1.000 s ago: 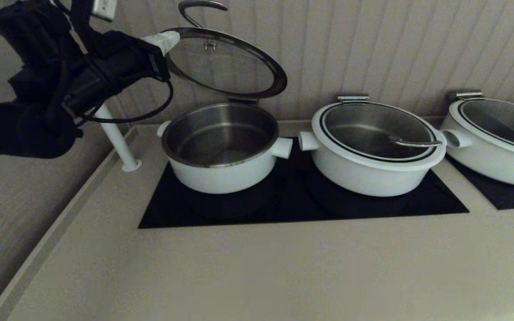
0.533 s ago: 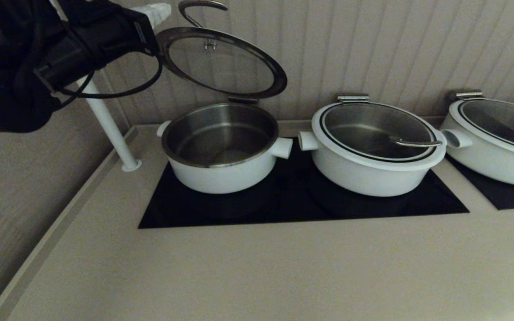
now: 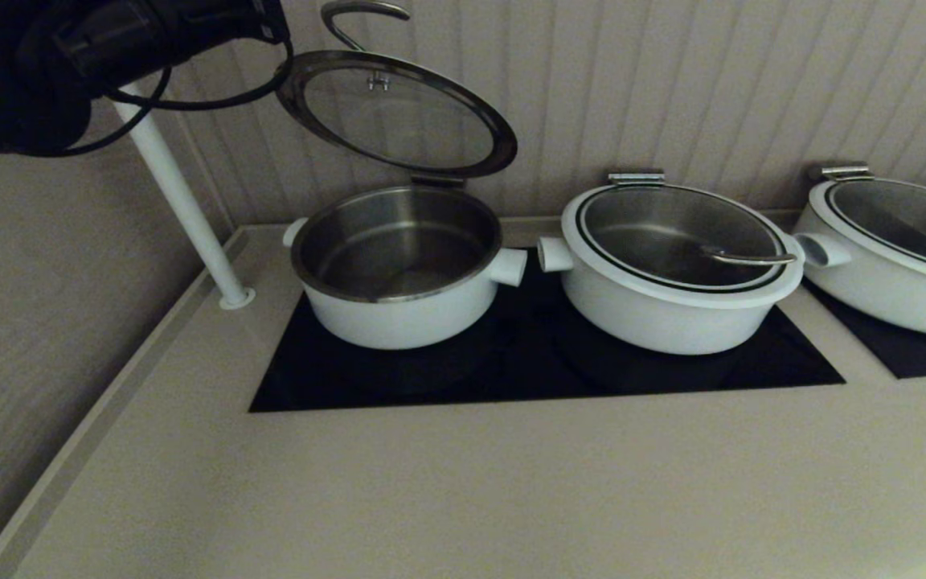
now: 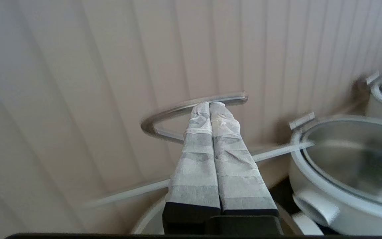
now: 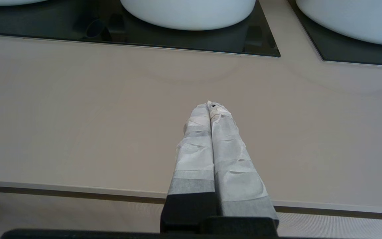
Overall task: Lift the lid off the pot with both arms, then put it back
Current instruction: Close the pot lid
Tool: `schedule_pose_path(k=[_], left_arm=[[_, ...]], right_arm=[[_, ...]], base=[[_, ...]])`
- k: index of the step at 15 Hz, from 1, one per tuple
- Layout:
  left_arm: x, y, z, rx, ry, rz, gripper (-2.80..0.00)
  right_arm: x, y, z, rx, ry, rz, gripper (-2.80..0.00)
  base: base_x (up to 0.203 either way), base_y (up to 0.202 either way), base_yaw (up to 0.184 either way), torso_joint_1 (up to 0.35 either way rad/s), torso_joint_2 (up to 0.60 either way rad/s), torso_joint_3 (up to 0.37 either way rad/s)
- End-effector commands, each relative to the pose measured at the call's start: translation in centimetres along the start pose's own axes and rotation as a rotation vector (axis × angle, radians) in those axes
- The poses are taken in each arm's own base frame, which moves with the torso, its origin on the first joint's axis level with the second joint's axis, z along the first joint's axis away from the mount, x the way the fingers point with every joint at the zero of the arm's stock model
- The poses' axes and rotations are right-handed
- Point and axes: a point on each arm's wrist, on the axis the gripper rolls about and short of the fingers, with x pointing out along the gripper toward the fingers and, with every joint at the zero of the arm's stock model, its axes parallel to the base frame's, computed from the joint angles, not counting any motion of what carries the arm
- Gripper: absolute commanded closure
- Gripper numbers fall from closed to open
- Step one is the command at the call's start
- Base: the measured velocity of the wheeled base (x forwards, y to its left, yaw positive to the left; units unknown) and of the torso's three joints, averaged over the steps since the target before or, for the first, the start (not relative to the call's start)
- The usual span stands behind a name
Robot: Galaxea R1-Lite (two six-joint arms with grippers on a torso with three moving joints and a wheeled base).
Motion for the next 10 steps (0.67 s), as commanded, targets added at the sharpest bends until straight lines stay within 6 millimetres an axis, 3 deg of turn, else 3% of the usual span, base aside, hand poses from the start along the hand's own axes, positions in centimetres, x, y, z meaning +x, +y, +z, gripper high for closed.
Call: schedule_pose_path(k=[1, 10], left_arm=[[0.9, 0.2, -1.6, -0.022, 0.053, -0.037, 0.00], [1.4, 0.3, -3.0, -0.044, 0.104, -0.056, 0.00]], right_arm=[[0.0, 0.0, 0.0, -0.001, 0.000, 0.001, 0.00], [0.0, 0.0, 0.0, -0.001, 0.000, 0.001, 0.00]], base=[[0.000, 0.000, 0.000, 0.000, 0.00, 0.000], [0.000, 0.000, 0.000, 0.000, 0.00, 0.000]])
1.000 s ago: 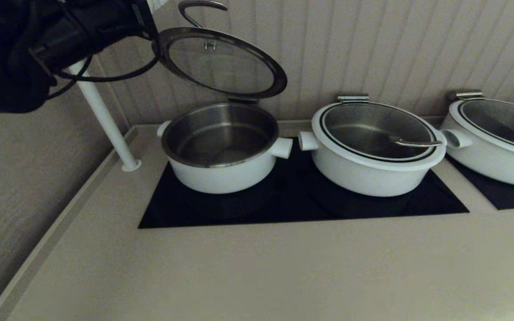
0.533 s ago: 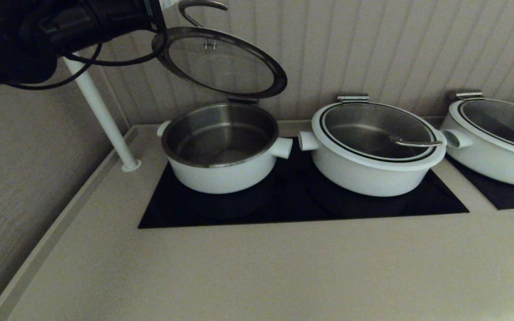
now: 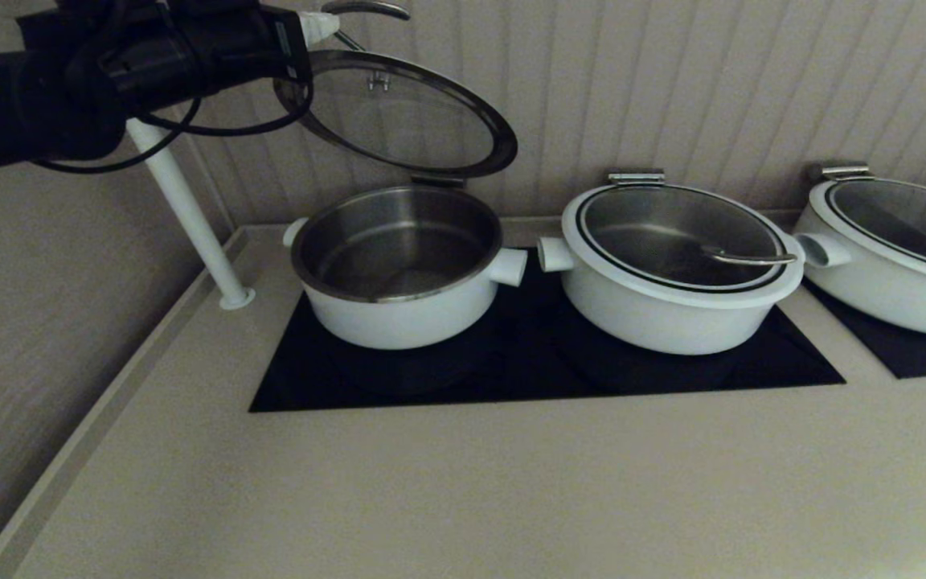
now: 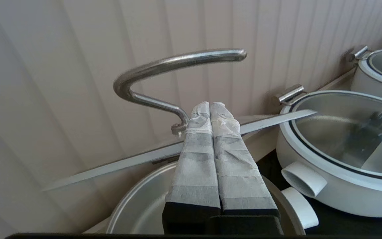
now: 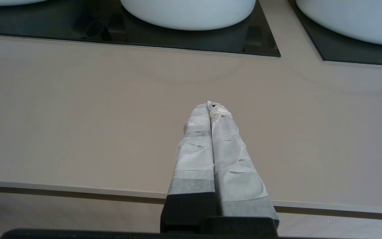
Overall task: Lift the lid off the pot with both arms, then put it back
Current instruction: Close the pot lid
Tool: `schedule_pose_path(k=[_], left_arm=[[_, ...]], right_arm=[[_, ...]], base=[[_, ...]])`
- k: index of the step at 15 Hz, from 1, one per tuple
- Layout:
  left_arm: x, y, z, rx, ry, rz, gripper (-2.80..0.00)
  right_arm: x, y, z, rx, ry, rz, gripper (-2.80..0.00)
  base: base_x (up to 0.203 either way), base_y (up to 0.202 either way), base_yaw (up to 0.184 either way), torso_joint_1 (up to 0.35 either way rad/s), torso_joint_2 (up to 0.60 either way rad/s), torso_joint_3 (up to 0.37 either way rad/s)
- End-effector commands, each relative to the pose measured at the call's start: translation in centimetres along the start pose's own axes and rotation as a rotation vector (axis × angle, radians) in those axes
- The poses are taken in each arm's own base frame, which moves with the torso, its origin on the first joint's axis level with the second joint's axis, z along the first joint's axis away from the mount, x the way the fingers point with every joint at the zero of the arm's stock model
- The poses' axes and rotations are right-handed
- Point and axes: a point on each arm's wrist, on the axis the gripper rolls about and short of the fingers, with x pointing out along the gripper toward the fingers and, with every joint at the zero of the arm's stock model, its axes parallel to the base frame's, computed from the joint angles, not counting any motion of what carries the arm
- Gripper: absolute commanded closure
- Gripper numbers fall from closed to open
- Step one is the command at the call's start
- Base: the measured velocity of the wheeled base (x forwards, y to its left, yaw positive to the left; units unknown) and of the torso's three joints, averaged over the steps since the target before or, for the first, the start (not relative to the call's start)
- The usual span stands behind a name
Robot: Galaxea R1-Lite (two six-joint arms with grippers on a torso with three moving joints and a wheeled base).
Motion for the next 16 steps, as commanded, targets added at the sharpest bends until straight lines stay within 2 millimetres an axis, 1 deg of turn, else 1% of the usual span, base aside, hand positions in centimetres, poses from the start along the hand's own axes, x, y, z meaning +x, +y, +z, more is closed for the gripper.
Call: schedule_pose_path(k=[1, 7, 9, 16], left_arm=[[0.27, 0.08, -0.50, -0.003, 0.008, -0.003, 0.00], [0.17, 0.04, -0.38, -0.001, 0.010, -0.003, 0.00], [0.09, 0.02, -0.74, 0.031, 0.033, -0.004, 0.00], [-0.19, -0.07, -0.66, 0.050, 0.043, -0.005, 0.00]], right_arm=[[0.00, 0.00, -0.01, -0.001, 0.000, 0.001, 0.00], [0.00, 0.00, -0.01, -0.001, 0.000, 0.001, 0.00], [0.00, 0.00, -0.01, -0.001, 0.000, 0.001, 0.00], [0.00, 0.00, -0.01, -0.001, 0.000, 0.001, 0.00]], base=[[0.000, 0.000, 0.000, 0.000, 0.00, 0.000], [0.000, 0.000, 0.000, 0.000, 0.00, 0.000], [0.000, 0.000, 0.000, 0.000, 0.00, 0.000], [0.000, 0.000, 0.000, 0.000, 0.00, 0.000]])
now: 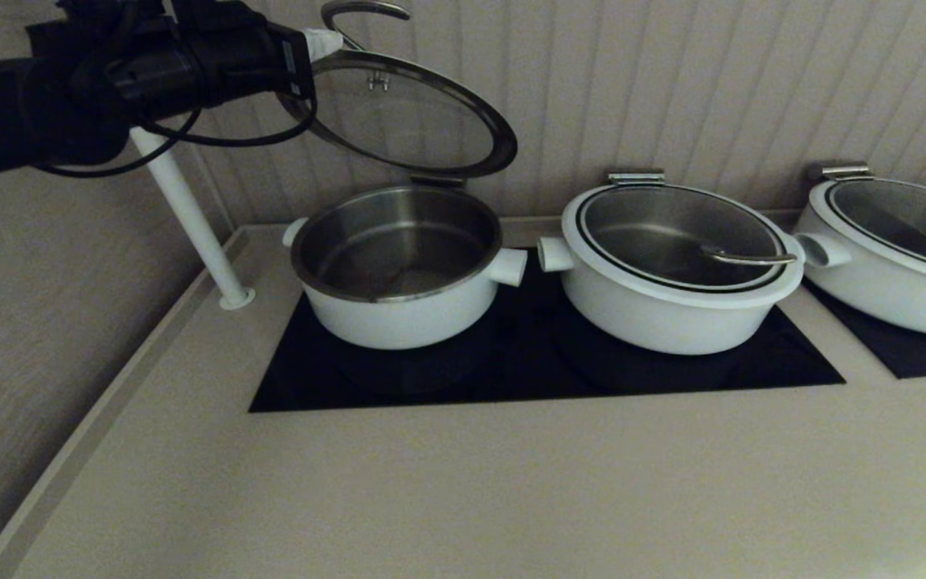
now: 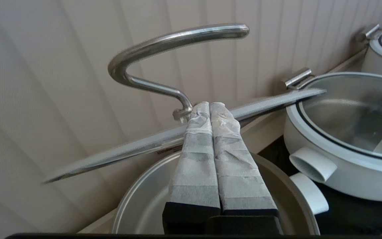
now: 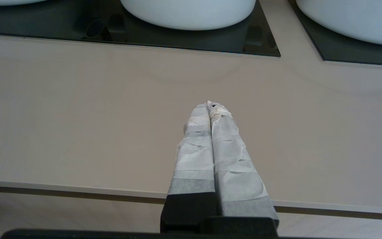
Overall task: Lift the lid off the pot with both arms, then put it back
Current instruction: Close the pot lid
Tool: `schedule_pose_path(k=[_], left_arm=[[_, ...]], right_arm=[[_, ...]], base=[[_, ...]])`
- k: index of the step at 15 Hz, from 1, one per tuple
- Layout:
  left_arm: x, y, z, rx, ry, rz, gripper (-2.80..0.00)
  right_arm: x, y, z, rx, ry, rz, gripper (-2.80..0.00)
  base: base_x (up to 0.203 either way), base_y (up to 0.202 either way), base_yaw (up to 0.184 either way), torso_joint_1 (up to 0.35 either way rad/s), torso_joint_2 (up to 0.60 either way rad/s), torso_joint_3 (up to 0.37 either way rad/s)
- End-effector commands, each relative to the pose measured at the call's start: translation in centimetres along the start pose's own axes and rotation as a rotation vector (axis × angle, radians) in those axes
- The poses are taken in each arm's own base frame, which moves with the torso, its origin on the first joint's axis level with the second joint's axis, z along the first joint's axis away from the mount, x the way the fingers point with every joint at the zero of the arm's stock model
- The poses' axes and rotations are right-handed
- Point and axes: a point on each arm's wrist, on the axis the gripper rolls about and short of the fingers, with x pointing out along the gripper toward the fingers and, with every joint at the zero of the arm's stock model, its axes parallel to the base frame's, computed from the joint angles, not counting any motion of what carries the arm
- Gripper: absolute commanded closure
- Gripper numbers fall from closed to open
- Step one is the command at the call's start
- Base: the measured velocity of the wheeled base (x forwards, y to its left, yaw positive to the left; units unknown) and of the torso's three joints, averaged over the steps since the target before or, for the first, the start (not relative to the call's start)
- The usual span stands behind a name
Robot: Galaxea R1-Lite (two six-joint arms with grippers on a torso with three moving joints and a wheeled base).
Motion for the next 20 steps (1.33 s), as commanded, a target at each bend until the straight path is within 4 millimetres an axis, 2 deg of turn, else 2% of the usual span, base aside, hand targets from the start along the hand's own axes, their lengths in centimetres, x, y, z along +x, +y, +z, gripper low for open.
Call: schedule_pose_path(k=[1, 20], left_arm=[[-0.4, -0.2, 0.0, 0.001, 0.010, -0.003, 0.00], [-3.9, -2.0, -1.7, -0.003, 0.129, -0.025, 0.00]], right_arm=[[0.0, 0.0, 0.0, 0.000, 0.000, 0.001, 0.00], [0.0, 0.0, 0.0, 0.000, -0.001, 0.003, 0.00]], base=[[0.000, 0.000, 0.000, 0.000, 0.00, 0.000], [0.000, 0.000, 0.000, 0.000, 0.00, 0.000]])
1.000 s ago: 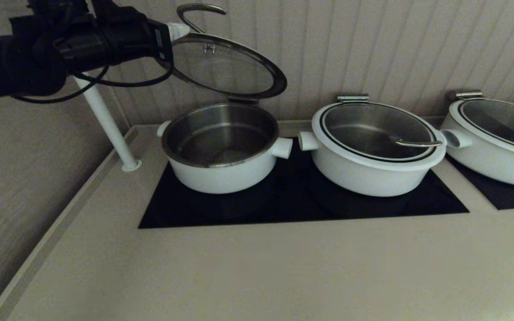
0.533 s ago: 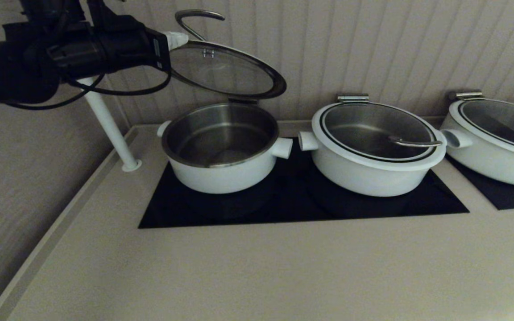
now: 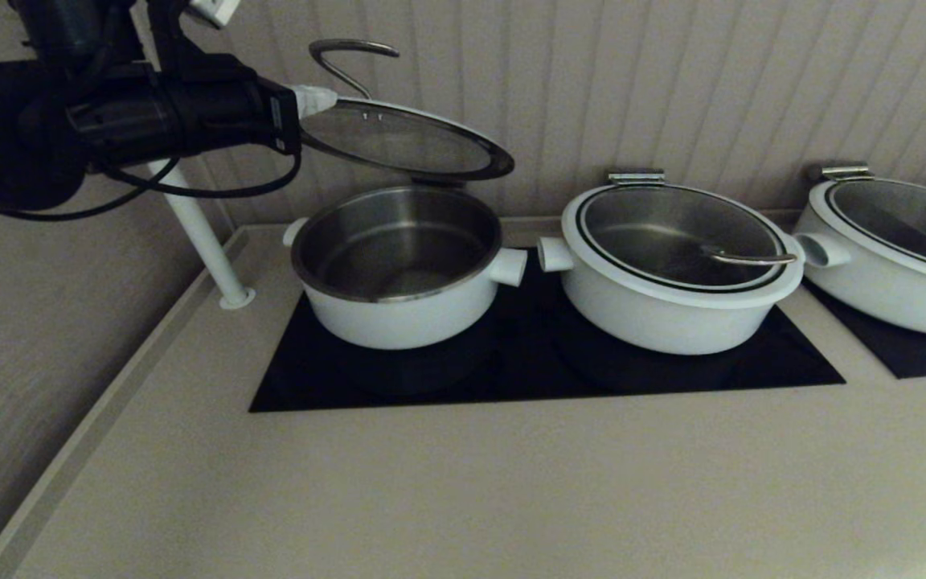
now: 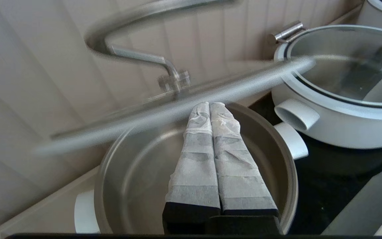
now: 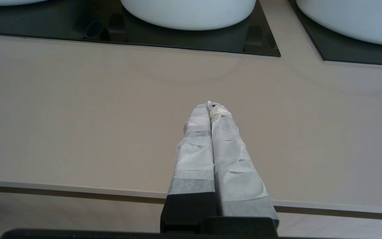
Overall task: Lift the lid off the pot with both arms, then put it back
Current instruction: Close the pot lid
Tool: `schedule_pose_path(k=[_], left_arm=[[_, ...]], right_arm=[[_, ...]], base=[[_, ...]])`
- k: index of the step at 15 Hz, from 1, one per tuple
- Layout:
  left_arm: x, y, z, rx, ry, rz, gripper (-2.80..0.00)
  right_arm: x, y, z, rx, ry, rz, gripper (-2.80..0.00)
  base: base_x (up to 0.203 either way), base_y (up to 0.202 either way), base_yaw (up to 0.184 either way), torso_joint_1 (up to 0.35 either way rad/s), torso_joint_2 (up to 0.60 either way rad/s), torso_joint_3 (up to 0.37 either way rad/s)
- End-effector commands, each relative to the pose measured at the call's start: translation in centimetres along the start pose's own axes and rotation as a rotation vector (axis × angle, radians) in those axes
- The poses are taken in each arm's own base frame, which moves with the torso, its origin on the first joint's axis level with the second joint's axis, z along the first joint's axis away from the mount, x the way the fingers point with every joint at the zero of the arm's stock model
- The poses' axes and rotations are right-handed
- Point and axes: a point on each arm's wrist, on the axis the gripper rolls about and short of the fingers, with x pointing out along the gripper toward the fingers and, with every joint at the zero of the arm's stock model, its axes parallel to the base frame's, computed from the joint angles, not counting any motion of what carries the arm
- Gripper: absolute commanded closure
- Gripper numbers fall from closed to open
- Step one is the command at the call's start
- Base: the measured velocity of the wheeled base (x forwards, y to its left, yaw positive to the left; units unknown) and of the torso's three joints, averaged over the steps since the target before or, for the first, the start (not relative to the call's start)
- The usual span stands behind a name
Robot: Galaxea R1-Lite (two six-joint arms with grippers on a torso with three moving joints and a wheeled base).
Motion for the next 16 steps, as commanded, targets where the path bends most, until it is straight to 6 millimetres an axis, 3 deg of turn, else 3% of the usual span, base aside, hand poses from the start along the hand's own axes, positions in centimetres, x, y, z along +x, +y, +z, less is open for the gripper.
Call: schedule_pose_path(k=[1, 8, 16], left_arm=[[-0.4, -0.1, 0.3, 0.005, -0.008, -0.002, 0.00], [-0.5, -0.1, 0.7, 0.013, -0.025, 0.003, 0.00], [1.6, 0.9, 0.6, 0.027, -0.056, 0.008, 0.00]], right_arm=[[0.0, 0.0, 0.0, -0.001, 0.000, 0.001, 0.00], [0.0, 0.0, 0.0, -0.001, 0.000, 0.001, 0.00], [0.0, 0.0, 0.0, -0.001, 0.000, 0.001, 0.00]], base=[[0.000, 0.000, 0.000, 0.000, 0.00, 0.000], [0.000, 0.000, 0.000, 0.000, 0.00, 0.000], [0.000, 0.000, 0.000, 0.000, 0.00, 0.000]])
